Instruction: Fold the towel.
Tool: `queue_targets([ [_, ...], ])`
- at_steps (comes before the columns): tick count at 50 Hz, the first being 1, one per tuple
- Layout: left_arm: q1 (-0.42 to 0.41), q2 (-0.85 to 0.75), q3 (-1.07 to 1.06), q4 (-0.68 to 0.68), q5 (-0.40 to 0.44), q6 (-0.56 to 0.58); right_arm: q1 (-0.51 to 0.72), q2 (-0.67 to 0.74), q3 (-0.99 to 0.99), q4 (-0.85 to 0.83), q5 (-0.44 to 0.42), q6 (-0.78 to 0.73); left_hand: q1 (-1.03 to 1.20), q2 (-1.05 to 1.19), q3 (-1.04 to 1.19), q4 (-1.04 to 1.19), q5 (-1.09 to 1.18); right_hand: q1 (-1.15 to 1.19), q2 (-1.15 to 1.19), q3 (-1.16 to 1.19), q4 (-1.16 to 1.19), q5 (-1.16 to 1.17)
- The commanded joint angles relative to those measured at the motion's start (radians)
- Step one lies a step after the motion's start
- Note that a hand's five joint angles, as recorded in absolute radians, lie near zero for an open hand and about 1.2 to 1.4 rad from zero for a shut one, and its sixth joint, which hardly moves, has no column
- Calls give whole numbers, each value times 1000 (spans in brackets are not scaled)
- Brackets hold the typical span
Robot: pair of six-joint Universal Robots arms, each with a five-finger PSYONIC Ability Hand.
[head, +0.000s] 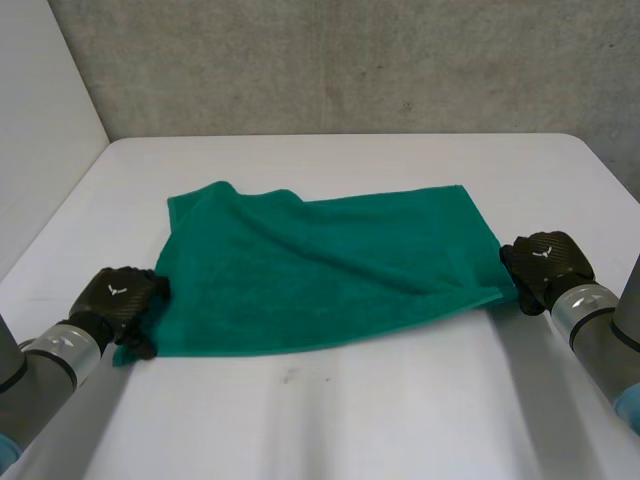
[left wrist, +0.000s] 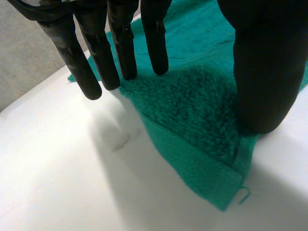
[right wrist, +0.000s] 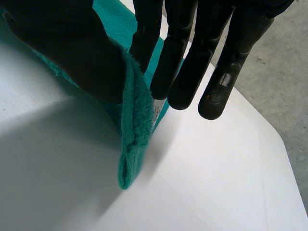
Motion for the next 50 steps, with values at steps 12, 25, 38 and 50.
queue_targets([
  [12, -11, -19, 33, 118, -40, -2, 0, 0, 1, -1, 2, 0, 678, 681, 680, 676, 688, 416, 218, 216, 204, 221],
  [25, -17, 287, -43, -23, -42, -17, 9, -128, -20, 133, 0, -86, 886, 889, 889, 884, 896, 416, 218, 216, 204, 221],
  [38, -15, 568, -34, -574, -39, 1, 6, -371, -11, 706, 2, -525, 886, 889, 889, 884, 896, 416, 218, 216, 204, 221],
  [50, -21, 228, 64, -502, -45, -2, 15, -126, -82, 432, 17, -454, 886, 889, 889, 884, 896, 416, 218, 216, 204, 221],
])
